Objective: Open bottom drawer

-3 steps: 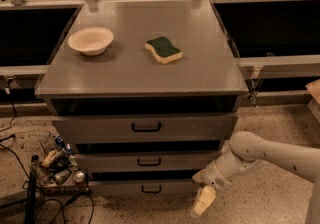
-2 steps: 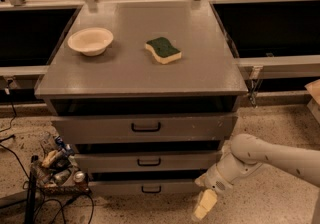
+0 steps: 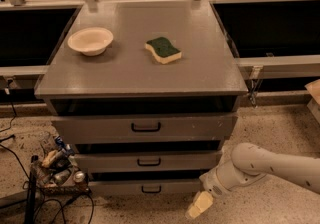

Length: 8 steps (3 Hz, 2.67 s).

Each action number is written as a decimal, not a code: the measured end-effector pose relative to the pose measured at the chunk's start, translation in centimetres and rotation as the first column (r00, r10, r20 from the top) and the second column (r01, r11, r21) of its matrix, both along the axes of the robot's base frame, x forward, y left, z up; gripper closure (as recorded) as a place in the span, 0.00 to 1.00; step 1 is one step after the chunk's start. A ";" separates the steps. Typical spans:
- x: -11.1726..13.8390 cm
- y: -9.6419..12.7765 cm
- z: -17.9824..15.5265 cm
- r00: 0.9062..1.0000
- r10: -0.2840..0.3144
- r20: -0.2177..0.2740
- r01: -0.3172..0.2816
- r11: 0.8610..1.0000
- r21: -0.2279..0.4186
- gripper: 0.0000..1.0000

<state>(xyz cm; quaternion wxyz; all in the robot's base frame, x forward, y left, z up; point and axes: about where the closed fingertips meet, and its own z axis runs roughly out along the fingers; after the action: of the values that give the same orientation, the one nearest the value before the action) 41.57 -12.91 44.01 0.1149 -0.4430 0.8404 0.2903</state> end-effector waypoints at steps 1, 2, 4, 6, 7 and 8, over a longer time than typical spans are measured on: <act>0.0 0.1 -0.2 1.000 -0.002 0.000 0.002 1.000 0.002 0.00; 0.5 0.9 -2.2 1.000 -0.016 -0.012 0.017 1.000 0.005 0.00; 1.2 2.3 -5.1 0.999 -0.032 -0.044 0.033 0.999 0.024 0.00; 4.5 4.5 -9.3 0.995 -0.095 -0.032 0.096 0.995 0.040 0.00; 4.5 4.6 -9.5 0.994 -0.100 -0.031 0.101 0.994 0.038 0.00; 4.9 4.9 -11.0 0.989 -0.149 -0.023 0.149 0.989 0.022 0.00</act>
Offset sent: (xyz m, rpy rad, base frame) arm 0.0130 0.0187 -0.0482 0.0063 0.0242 -0.0429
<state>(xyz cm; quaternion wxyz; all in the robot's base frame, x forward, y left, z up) 46.47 -8.02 33.04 0.1328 -0.3746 0.8688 0.2954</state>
